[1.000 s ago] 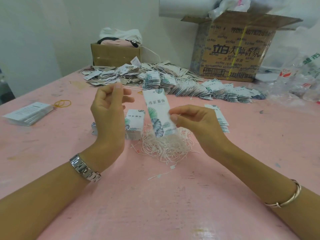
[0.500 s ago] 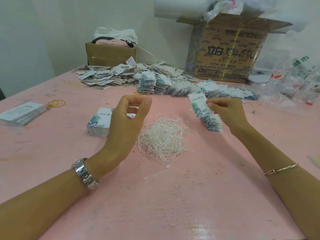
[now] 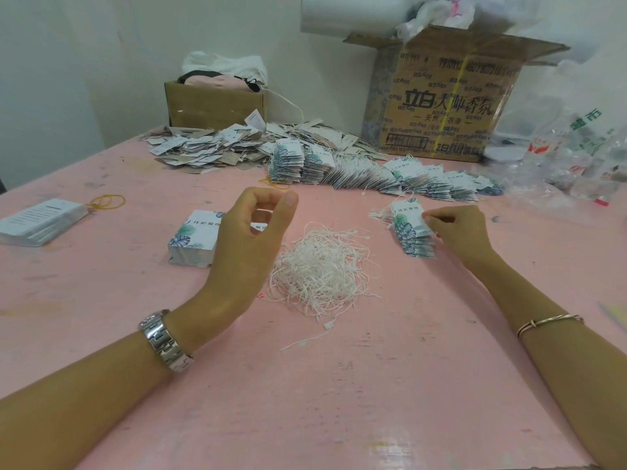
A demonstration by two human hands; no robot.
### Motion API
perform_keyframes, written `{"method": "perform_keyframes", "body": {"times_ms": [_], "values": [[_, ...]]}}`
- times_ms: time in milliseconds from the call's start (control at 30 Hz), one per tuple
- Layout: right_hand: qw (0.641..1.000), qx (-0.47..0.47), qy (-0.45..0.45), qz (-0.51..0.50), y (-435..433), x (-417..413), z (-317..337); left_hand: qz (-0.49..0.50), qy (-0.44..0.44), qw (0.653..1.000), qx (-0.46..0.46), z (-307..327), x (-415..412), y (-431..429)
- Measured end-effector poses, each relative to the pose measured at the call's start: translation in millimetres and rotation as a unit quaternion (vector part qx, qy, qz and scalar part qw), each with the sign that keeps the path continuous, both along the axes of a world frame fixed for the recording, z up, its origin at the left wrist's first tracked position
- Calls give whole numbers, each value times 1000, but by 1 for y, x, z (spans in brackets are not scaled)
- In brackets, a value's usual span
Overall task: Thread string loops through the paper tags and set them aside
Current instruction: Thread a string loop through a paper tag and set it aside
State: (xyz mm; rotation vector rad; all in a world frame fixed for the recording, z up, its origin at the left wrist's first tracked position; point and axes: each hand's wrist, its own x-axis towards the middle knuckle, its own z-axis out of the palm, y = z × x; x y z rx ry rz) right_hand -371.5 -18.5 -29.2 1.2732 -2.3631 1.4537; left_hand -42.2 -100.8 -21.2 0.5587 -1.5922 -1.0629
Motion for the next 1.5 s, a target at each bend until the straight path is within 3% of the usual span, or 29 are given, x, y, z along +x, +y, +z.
{"method": "perform_keyframes", "body": {"times_ms": [267,867,1000,1067,1133,1267,1500], "values": [[994,45,94,-17,0,7,1,-1,-14,1000,2,-1,0,1],[989,87,111,-36,-5,6,-4,-11,-45,999,-11,-3,-1,3],[981,78,174,-39,-3,18,5,-9,-94,995,-37,-5,0,2],[981,31,187,30,-3,38,14,-9,-128,990,-62,-6,2,2],[976,16,147,162,-1,67,25,-8,-155,984,-86,-6,3,3],[919,74,86,379,8,115,39,-17,-194,973,-122,-4,3,9],[882,134,151,426,17,131,47,-33,-220,964,-144,-3,4,11]]}}
